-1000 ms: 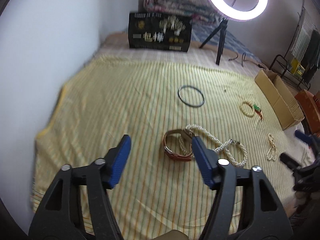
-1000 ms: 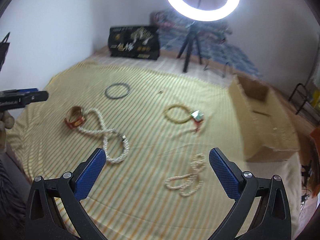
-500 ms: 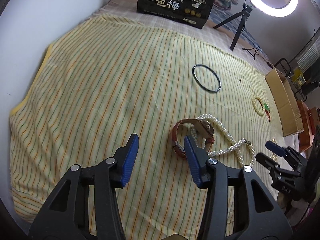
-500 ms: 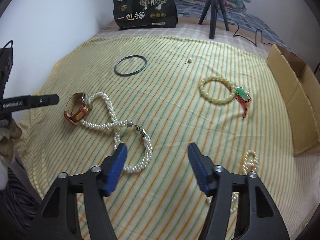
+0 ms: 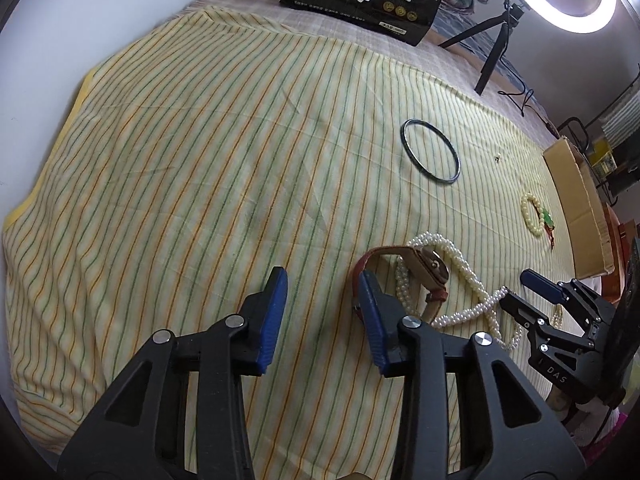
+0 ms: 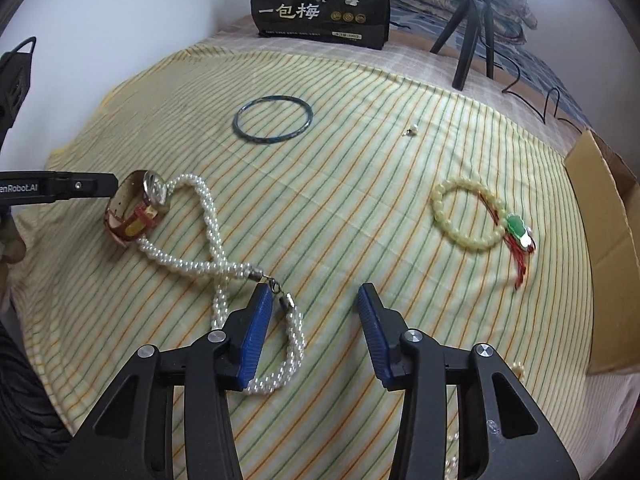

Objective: Organize jewelry
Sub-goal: 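Close left tool on the watch strap while right tool closes on the pearl necklace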

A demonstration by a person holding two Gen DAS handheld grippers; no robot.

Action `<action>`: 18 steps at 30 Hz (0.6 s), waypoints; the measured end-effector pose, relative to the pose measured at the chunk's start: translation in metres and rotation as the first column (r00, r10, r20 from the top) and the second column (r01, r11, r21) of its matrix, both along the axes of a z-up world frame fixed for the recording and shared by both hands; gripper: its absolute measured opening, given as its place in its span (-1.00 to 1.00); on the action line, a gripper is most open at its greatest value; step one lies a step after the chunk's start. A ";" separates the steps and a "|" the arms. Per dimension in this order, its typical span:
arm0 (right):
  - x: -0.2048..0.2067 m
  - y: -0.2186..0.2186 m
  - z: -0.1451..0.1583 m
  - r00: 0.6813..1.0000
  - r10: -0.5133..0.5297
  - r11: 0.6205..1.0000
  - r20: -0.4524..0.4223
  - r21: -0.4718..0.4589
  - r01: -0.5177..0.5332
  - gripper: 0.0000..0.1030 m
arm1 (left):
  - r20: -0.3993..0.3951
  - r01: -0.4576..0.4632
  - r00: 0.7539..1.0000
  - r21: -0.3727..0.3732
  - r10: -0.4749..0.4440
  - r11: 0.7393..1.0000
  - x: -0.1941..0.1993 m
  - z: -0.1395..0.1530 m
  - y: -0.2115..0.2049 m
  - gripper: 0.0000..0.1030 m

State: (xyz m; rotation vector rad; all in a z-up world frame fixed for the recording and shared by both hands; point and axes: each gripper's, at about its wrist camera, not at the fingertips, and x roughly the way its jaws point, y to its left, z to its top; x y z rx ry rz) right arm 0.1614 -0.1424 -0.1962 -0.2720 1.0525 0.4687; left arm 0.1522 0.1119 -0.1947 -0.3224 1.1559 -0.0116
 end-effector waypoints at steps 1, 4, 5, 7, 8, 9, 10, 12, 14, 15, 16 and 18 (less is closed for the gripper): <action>0.002 0.002 -0.001 1.000 0.004 1.000 0.002 -0.003 -0.004 -0.16 | -0.002 0.000 1.000 -0.006 0.000 1.000 0.002 -0.001 0.000 -0.28; 0.003 0.007 -0.003 0.999 0.027 0.999 0.016 -0.023 -0.027 -0.16 | -0.004 0.000 1.000 -0.028 0.000 1.000 0.002 0.000 0.001 -0.32; 0.003 0.008 -0.003 0.999 0.036 0.999 0.020 -0.029 -0.035 -0.17 | -0.003 0.004 1.000 -0.032 -0.004 0.999 0.002 0.000 0.001 -0.32; 0.002 0.008 -0.002 0.999 0.047 0.998 0.020 -0.032 -0.046 -0.18 | -0.005 0.009 1.000 -0.035 -0.009 0.999 0.001 0.000 0.001 -0.32; 0.002 0.008 -0.003 0.998 0.057 0.998 0.020 -0.032 -0.056 -0.20 | -0.007 0.014 1.000 -0.035 -0.014 0.999 0.001 -0.001 0.000 -0.32; 0.001 0.007 -0.003 0.998 0.061 0.998 0.021 -0.031 -0.060 -0.21 | -0.009 0.018 1.000 -0.034 -0.018 0.999 0.001 -0.002 -0.001 -0.32; 0.001 0.007 -0.003 0.998 0.063 0.998 0.020 -0.029 -0.063 -0.21 | -0.010 0.026 1.000 -0.034 -0.027 0.999 0.001 -0.002 -0.003 -0.32; 0.001 0.005 -0.002 0.998 0.066 0.998 0.017 -0.022 -0.065 -0.26 | -0.006 0.043 0.999 -0.015 -0.043 0.999 0.001 -0.001 -0.007 -0.32; 0.000 0.005 -0.002 0.997 0.069 0.997 0.017 -0.021 -0.069 -0.29 | -0.014 0.056 0.998 0.019 -0.056 0.998 0.002 -0.003 -0.013 -0.32; -0.001 0.006 -0.002 0.997 0.073 0.997 0.019 -0.023 -0.073 -0.31 | -0.020 0.060 0.998 0.032 -0.059 0.998 0.003 -0.005 -0.015 -0.32; -0.002 0.007 -0.002 0.997 0.079 0.997 0.024 -0.028 -0.078 -0.31 | -0.024 0.061 0.998 0.039 -0.060 0.997 0.004 -0.007 -0.017 -0.32; -0.003 0.009 -0.003 0.995 0.091 0.995 0.037 -0.044 -0.089 -0.31 | -0.026 0.065 0.998 0.052 -0.063 0.997 0.005 -0.009 -0.019 -0.42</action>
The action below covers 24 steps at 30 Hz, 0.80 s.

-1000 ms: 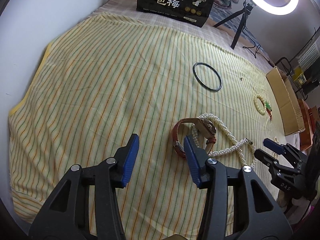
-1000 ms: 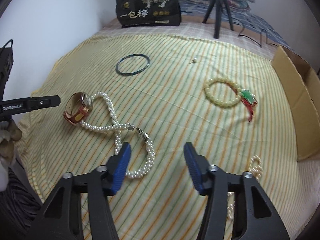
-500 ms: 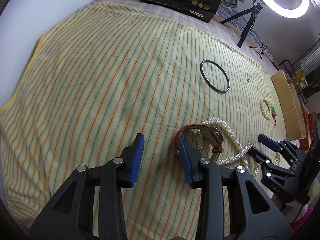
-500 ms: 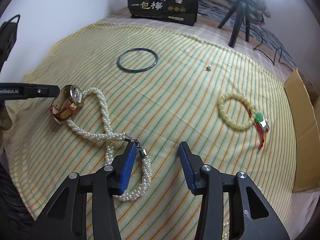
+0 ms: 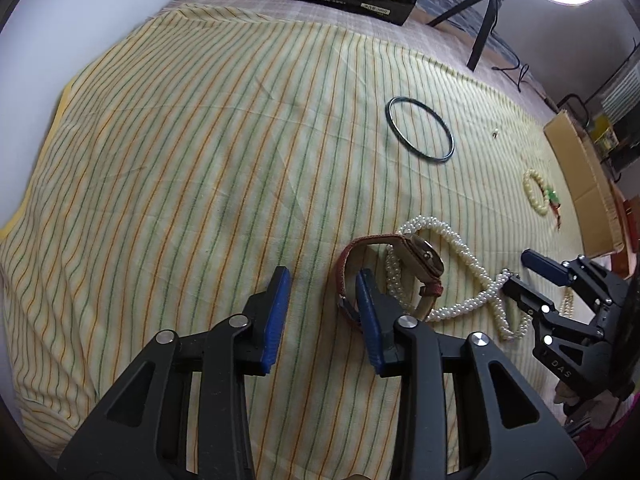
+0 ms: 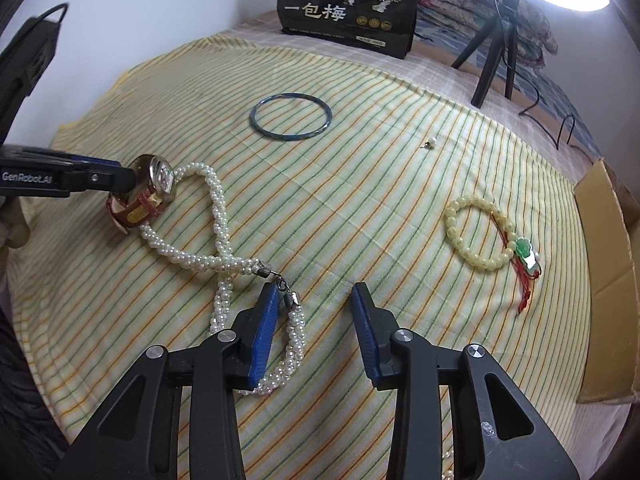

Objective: Organize jewelry
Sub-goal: 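Close left tool on the watch strap while right tool closes on the pearl necklace, then carry the watch in left tool and pearls in right tool over the cardboard box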

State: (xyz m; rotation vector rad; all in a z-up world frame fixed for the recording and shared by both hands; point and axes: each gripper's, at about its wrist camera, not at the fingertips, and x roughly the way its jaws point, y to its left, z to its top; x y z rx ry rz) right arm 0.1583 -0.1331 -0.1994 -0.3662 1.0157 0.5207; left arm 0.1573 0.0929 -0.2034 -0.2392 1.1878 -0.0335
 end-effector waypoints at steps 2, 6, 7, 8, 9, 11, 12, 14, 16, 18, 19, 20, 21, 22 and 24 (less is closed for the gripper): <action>-0.002 0.002 -0.001 1.000 0.011 1.000 0.017 -0.013 -0.011 -0.31 | 0.001 0.000 1.000 0.021 0.000 1.000 0.002 -0.003 -0.003 -0.56; -0.001 0.005 -0.002 0.999 0.019 1.000 0.038 -0.024 -0.018 -0.31 | 0.007 -0.005 1.000 0.022 0.005 1.000 0.004 -0.004 -0.004 -0.79; -0.001 0.006 -0.002 0.999 0.021 0.999 0.038 -0.026 -0.020 -0.31 | 0.009 -0.008 1.000 0.013 0.007 1.000 0.003 -0.004 -0.004 -0.88; -0.001 0.005 -0.001 0.999 0.021 1.000 0.033 -0.022 -0.020 -0.40 | 0.010 -0.009 1.000 0.011 0.009 1.000 0.004 -0.003 -0.004 -0.89; 0.000 0.005 -0.001 0.999 0.021 1.000 0.025 -0.013 -0.021 -0.52 | 0.012 -0.009 1.000 0.011 0.009 1.000 0.003 -0.002 -0.005 -0.90; 0.001 0.003 0.001 1.000 0.012 1.000 0.017 0.001 -0.012 -0.79 | 0.017 -0.014 1.000 0.004 0.014 1.000 0.002 -0.001 -0.005 -0.93; 0.001 0.003 0.001 1.000 0.010 1.000 0.011 0.009 -0.011 -0.88 | 0.019 -0.016 1.000 0.001 0.016 1.000 0.002 0.000 -0.005 -0.94; 0.002 0.001 0.002 1.000 -0.003 1.000 -0.003 0.030 0.004 -0.88 | 0.029 -0.024 0.999 -0.008 0.024 1.000 0.001 0.003 -0.003 -0.94; 0.002 0.001 0.004 1.000 -0.012 0.999 -0.007 0.041 0.012 -0.88 | 0.045 -0.033 0.998 -0.005 0.033 0.999 -0.002 0.009 -0.001 -0.94; 0.002 0.001 0.008 1.000 -0.019 0.998 -0.005 0.057 0.020 -0.88 | 0.061 -0.040 0.997 -0.005 0.041 0.999 -0.004 0.014 0.002 -0.94; 0.001 0.001 0.012 1.000 -0.022 0.998 0.002 0.066 0.022 -0.88 | 0.068 -0.046 0.997 -0.009 0.047 0.999 -0.005 0.016 0.004 -0.94; 0.001 0.002 0.015 1.000 -0.026 0.997 0.011 0.072 0.025 -0.88 | 0.075 -0.054 0.996 -0.018 0.055 0.998 -0.006 0.019 0.007 -0.94; 0.001 0.002 0.018 0.999 -0.030 0.996 0.017 0.079 0.029 -0.88 | 0.078 -0.058 0.995 -0.023 0.060 0.998 -0.006 0.020 0.008 -0.94; 0.000 0.001 0.022 0.999 -0.037 0.995 0.025 0.094 0.034 -0.88 | 0.081 -0.063 0.995 -0.028 0.065 0.998 -0.007 0.022 0.010 -0.94; 0.000 0.000 0.029 0.998 -0.053 0.992 0.034 0.118 0.048 -0.88 | 0.090 -0.076 0.993 -0.036 0.079 0.996 -0.009 0.025 0.014 -0.94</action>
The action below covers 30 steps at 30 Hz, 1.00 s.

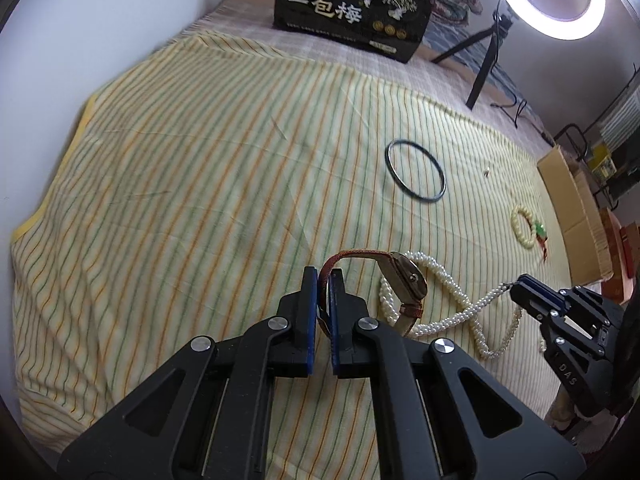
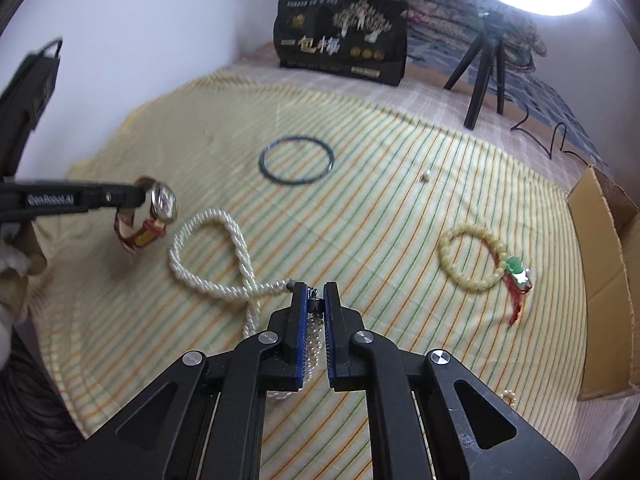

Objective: Organize jewelry
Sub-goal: 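Carry the watch in left tool and pearls in right tool over the cardboard box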

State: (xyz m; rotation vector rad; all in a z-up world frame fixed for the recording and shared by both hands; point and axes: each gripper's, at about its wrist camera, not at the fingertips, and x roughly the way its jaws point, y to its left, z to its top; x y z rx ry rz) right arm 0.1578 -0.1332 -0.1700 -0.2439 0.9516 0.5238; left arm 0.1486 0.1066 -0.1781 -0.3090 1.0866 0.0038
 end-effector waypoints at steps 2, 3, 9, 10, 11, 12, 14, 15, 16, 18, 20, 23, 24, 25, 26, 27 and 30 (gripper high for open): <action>-0.001 -0.001 0.008 1.000 -0.011 1.000 0.011 0.024 0.011 -0.88 | 0.012 -0.007 1.000 -0.004 0.007 1.000 -0.002 0.004 0.003 -0.94; -0.003 -0.002 0.014 1.000 -0.014 0.999 0.023 0.037 0.013 -0.88 | 0.019 -0.008 1.000 -0.004 0.008 1.000 -0.003 0.007 0.004 -0.94; -0.005 -0.010 0.047 0.995 -0.050 0.995 0.083 0.092 0.043 -0.88 | 0.057 -0.011 0.998 -0.023 0.012 1.000 -0.004 0.019 0.003 -0.94; -0.006 -0.013 0.053 0.994 -0.058 0.994 0.094 0.101 0.048 -0.88 | 0.071 -0.007 0.997 -0.017 0.008 1.000 -0.005 0.022 0.001 -0.94; -0.006 -0.014 0.058 0.993 -0.064 0.993 0.102 0.107 0.053 -0.88 | 0.083 0.000 0.997 -0.010 0.001 1.000 -0.006 0.026 -0.002 -0.94; -0.007 -0.016 0.065 0.991 -0.072 0.991 0.114 0.116 0.059 -0.88 | 0.093 0.008 0.996 -0.004 -0.007 1.000 -0.007 0.029 -0.005 -0.94; -0.008 -0.020 0.077 0.987 -0.086 0.989 0.137 0.129 0.068 -0.88 | 0.108 0.022 0.994 0.000 -0.022 1.000 -0.008 0.036 -0.012 -0.94; -0.009 -0.022 0.082 0.985 -0.091 0.989 0.147 0.133 0.071 -0.88 | 0.116 0.028 0.993 0.000 -0.028 1.000 -0.008 0.039 -0.016 -0.94; -0.011 -0.024 0.087 0.983 -0.095 0.988 0.155 0.136 0.074 -0.88 | 0.128 0.039 0.991 0.000 -0.039 0.999 -0.009 0.044 -0.021 -0.94; -0.013 -0.028 0.094 0.980 -0.100 0.988 0.169 0.137 0.077 -0.88 | 0.148 0.055 0.987 0.007 -0.056 0.998 -0.008 0.052 -0.032 -0.94; -0.014 -0.031 0.102 0.976 -0.108 0.988 0.188 0.128 0.084 -0.88 | 0.165 0.069 0.984 0.008 -0.070 0.998 -0.008 0.059 -0.042 -0.94; -0.015 -0.041 0.113 0.970 -0.121 0.987 0.209 0.125 0.096 -0.88 | 0.186 0.096 0.978 -0.002 -0.094 0.995 -0.008 0.069 -0.058 -0.94; -0.016 -0.044 0.117 0.967 -0.127 0.987 0.219 0.123 0.102 -0.88 | 0.192 0.103 0.976 -0.003 -0.101 0.995 -0.008 0.072 -0.062 -0.94; -0.016 -0.048 0.121 0.965 -0.132 0.987 0.227 0.123 0.106 -0.88 | 0.198 0.113 0.974 -0.005 -0.110 0.994 -0.008 0.075 -0.068 -0.94; -0.016 -0.052 0.124 0.963 -0.138 0.986 0.233 0.124 0.111 -0.88 | 0.206 0.127 0.971 -0.008 -0.122 0.992 -0.007 0.079 -0.077 -0.94; -0.016 -0.056 0.127 0.960 -0.143 0.985 0.239 0.126 0.116 -0.88 | 0.210 0.134 0.969 -0.010 -0.129 0.991 -0.007 0.081 -0.082 -0.94; -0.017 -0.069 0.141 0.951 -0.159 0.983 0.265 0.130 0.128 -0.88 | 0.226 0.169 0.961 -0.012 -0.162 0.986 -0.005 0.090 -0.104 -0.94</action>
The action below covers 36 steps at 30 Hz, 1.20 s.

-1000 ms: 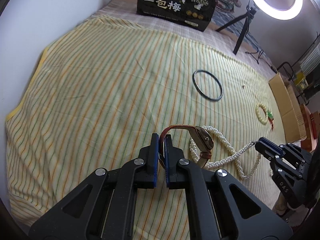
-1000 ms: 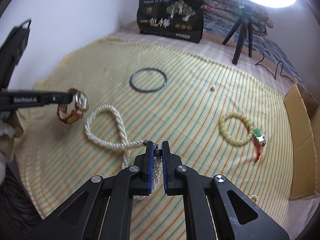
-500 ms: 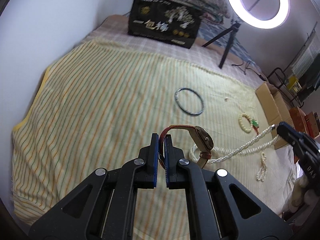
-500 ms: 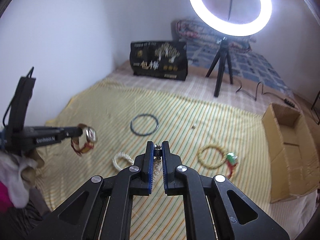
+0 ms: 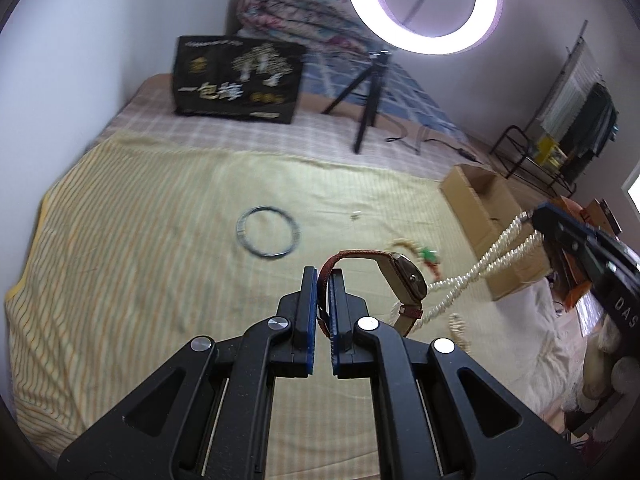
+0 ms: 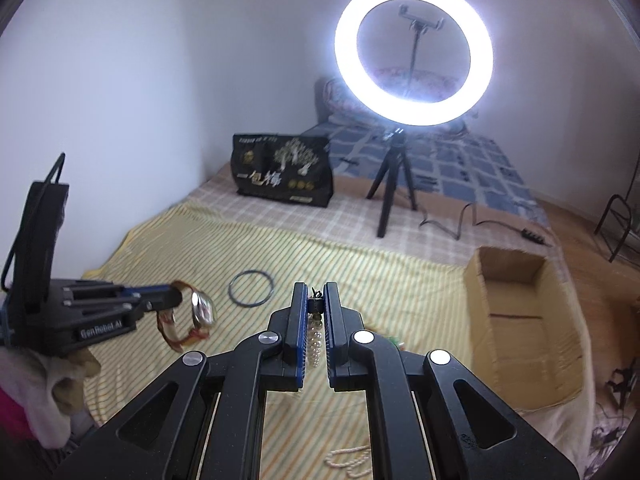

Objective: Organize jewelry
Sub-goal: 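Carry the watch in left tool and pearls in right tool over the cardboard box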

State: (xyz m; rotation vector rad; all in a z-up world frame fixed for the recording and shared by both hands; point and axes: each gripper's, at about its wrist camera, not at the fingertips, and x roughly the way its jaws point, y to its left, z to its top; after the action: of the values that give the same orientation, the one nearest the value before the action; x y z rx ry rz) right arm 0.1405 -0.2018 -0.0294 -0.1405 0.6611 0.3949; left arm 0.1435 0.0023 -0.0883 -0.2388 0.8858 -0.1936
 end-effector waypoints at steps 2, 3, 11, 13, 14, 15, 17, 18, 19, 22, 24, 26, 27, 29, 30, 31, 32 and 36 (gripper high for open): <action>0.000 -0.009 0.009 1.000 -0.013 1.000 0.021 0.000 0.013 -0.88 | 0.012 0.026 1.000 0.004 -0.026 1.000 0.001 0.005 -0.016 -0.94; 0.000 -0.015 0.014 0.999 -0.022 1.000 0.031 0.001 0.022 -0.88 | 0.016 0.036 0.999 0.004 -0.036 0.999 0.002 0.007 -0.023 -0.94; 0.004 -0.068 0.043 0.989 -0.115 0.993 0.088 0.022 0.113 -0.88 | 0.034 0.136 0.990 -0.007 -0.135 0.991 0.010 0.021 -0.087 -0.94; 0.007 -0.085 0.049 0.984 -0.146 0.989 0.101 0.029 0.143 -0.88 | 0.038 0.156 0.987 -0.005 -0.156 0.988 0.012 0.024 -0.101 -0.94; 0.007 -0.090 0.051 0.982 -0.155 0.988 0.106 0.030 0.153 -0.88 | 0.041 0.170 0.985 -0.003 -0.170 0.985 0.013 0.026 -0.111 -0.94; 0.009 -0.099 0.054 0.979 -0.171 0.985 0.113 0.034 0.168 -0.88 | 0.043 0.180 0.983 -0.001 -0.180 0.984 0.014 0.027 -0.118 -0.94; 0.012 -0.110 0.058 0.975 -0.188 0.982 0.122 0.039 0.185 -0.88 | 0.045 0.208 0.977 0.005 -0.208 0.978 0.018 0.029 -0.138 -0.94; 0.015 -0.117 0.060 0.972 -0.199 0.980 0.128 0.041 0.195 -0.88 | 0.045 0.217 0.975 0.006 -0.217 0.976 0.019 0.030 -0.143 -0.94; 0.017 -0.123 0.062 0.969 -0.207 0.978 0.132 0.043 0.203 -0.88 | 0.044 0.228 0.973 0.008 -0.228 0.974 0.021 0.030 -0.151 -0.94; 0.026 -0.139 0.065 0.961 -0.235 0.972 0.146 0.039 0.232 -0.88 | 0.038 0.260 0.965 0.007 -0.260 0.966 0.027 0.029 -0.175 -0.94; 0.035 -0.149 0.065 0.956 -0.252 0.968 0.150 0.040 0.249 -0.88 | 0.036 0.277 0.960 0.009 -0.277 0.961 0.033 0.028 -0.191 -0.94; 0.043 -0.159 0.064 0.950 -0.272 0.962 0.152 0.043 0.268 -0.88 | 0.030 0.291 0.956 0.009 -0.291 0.957 0.039 0.026 -0.206 -0.94; 0.049 -0.166 0.062 0.947 -0.284 0.959 0.153 0.046 0.280 -0.88 | 0.025 0.299 0.954 0.006 -0.299 0.954 0.043 0.024 -0.214 -0.94; 0.057 -0.177 0.060 0.943 -0.297 0.955 0.152 0.053 0.293 -0.88 | 0.016 0.312 0.950 0.002 -0.312 0.950 0.052 0.021 -0.228 -0.94; 0.061 -0.182 0.058 0.940 -0.306 0.952 0.152 0.056 0.300 -0.88 | 0.014 0.316 0.949 0.001 -0.316 0.949 0.054 0.019 -0.233 -0.94; 0.066 -0.188 0.055 0.937 -0.315 0.949 0.149 0.061 0.310 -0.88 | 0.010 0.321 0.947 0.000 -0.321 0.947 0.058 0.017 -0.239 -0.94; 0.068 -0.193 0.054 0.936 -0.320 0.947 0.146 0.065 0.314 -0.88 | 0.005 0.327 0.945 -0.002 -0.327 0.945 0.062 0.014 -0.246 -0.94; 0.090 -0.211 0.037 0.931 -0.345 0.938 0.118 0.079 0.338 -0.88 | -0.010 0.341 0.940 -0.005 -0.341 0.940 0.077 0.004 -0.268 -0.94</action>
State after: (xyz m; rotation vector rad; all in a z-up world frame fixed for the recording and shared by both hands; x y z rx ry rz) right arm 0.2301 -0.4132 0.0075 0.0060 0.5318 0.0674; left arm 0.2206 -0.2654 -0.0844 -0.0866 0.9342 -0.5169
